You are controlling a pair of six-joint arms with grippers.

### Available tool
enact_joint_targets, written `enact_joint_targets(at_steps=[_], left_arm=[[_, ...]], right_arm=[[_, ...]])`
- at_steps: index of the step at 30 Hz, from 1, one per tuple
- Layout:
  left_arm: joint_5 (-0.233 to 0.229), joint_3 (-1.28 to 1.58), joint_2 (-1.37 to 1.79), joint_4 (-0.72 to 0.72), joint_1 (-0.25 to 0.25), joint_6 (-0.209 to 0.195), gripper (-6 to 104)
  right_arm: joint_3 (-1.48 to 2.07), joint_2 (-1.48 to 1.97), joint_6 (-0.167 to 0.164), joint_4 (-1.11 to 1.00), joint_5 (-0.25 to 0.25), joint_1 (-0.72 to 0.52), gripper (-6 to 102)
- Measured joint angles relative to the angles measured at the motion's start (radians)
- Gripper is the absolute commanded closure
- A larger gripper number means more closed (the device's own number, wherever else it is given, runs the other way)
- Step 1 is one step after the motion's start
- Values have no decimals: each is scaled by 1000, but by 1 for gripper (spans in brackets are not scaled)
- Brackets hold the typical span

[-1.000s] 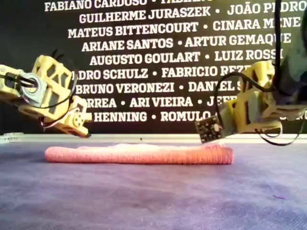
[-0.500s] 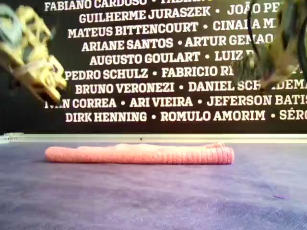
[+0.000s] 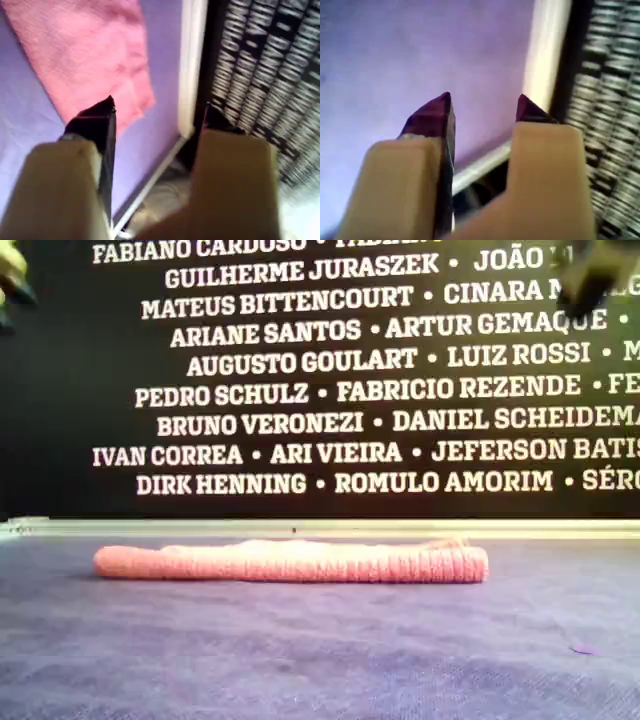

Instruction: Fold a cloth

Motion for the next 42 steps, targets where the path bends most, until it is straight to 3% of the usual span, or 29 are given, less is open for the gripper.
enact_joint_targets(at_steps=[9,11,15,16,19,22,26,39,42], left_arm=[[0,376,588,0,0,-8,35],[0,431,692,0,0,-5,35],[0,554,881,0,0,0,35],[0,583,919,2,0,0,35],[-2,658,940,2,2,0,35],[-3,718,931,2,2,0,35],[-5,795,933,2,2,0,35],[-5,1025,937,-173,2,3,35],[-5,1086,937,-253,2,3,35]], right_arm=[[337,650,-8,3,11,-9,45],[499,815,-25,3,11,-2,45],[868,1143,-103,3,26,-8,44],[960,1215,-144,3,38,-8,44],[1204,1396,-218,-38,77,-9,44],[1390,1591,-247,-140,94,-9,44],[1586,1792,-245,-316,95,-3,44],[2235,1802,-249,-801,89,-6,44],[2344,1802,-227,-911,89,-6,44]])
